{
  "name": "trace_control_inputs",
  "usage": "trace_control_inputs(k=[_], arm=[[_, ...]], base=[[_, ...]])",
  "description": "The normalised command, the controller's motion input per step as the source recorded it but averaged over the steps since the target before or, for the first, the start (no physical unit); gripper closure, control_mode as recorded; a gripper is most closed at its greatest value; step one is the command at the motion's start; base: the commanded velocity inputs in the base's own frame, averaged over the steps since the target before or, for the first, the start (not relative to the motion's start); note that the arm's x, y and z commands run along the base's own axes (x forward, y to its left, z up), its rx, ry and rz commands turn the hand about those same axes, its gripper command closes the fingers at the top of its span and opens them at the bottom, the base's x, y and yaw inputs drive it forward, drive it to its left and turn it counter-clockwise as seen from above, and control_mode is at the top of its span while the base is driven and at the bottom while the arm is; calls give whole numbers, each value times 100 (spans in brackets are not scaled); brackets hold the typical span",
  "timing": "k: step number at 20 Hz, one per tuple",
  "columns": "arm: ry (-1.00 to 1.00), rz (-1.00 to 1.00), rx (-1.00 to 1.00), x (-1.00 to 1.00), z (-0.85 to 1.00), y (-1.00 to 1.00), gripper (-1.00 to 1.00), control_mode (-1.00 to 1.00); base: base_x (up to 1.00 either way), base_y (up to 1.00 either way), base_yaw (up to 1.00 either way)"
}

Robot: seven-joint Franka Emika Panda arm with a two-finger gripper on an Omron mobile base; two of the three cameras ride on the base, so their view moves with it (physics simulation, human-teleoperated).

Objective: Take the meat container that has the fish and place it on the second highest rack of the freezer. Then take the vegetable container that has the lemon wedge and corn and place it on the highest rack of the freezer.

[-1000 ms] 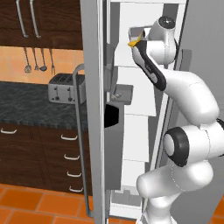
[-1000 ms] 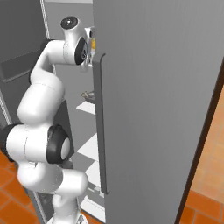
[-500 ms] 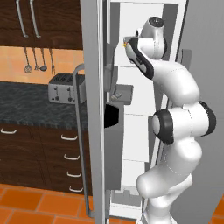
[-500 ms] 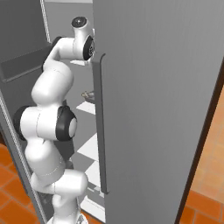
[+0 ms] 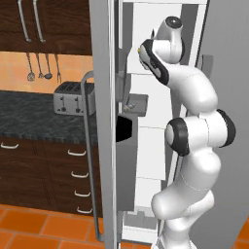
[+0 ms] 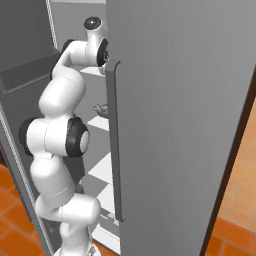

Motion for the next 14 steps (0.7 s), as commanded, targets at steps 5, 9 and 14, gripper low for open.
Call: trace_control_inputs(k=[5,9,14], arm=[[-31,-9,0,-10,5,0,-100,-100],[-31,-11,0,-59,49,0,-100,-100],[-17,-3,-2,-100,74,9,-100,-100]], base=[[0,0,0],[0,0,0],[0,0,0]])
